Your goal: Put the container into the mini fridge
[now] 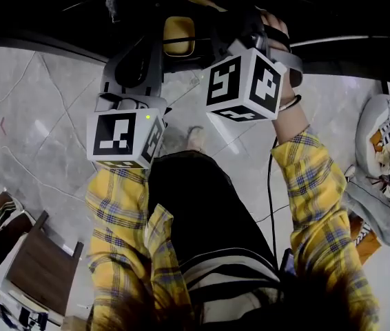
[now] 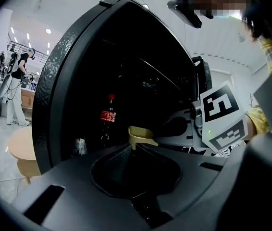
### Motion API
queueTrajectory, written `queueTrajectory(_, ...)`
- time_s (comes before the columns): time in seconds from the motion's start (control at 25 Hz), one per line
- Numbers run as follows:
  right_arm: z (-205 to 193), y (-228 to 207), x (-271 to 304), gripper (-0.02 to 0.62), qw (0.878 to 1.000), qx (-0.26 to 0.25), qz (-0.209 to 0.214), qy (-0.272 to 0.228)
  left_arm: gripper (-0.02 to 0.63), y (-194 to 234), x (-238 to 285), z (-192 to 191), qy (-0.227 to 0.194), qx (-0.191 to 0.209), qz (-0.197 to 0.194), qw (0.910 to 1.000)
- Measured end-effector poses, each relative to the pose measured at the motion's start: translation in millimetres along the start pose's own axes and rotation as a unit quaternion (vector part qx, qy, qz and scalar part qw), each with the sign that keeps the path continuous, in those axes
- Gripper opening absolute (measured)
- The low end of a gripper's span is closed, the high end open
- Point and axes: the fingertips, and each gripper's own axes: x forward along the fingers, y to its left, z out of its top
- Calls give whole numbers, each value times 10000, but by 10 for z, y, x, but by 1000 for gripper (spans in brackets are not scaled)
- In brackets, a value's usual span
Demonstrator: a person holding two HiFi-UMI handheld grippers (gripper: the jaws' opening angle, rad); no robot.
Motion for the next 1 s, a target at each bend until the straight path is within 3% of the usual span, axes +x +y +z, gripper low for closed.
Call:
queueTrajectory(0.52, -30, -180, -384, 51, 9982, 475, -368, 72, 25, 39, -225, 221, 11, -5, 171, 9999)
queueTrajectory(0.72, -26, -299, -593, 41, 9916, 1113, -648, -102, 25, 47, -313, 284, 65, -7, 262, 9996)
queueTrajectory(1.0, -142, -452, -851, 28, 9675, 2327, -959, -226, 25, 53, -436, 387, 65, -74, 381, 9992)
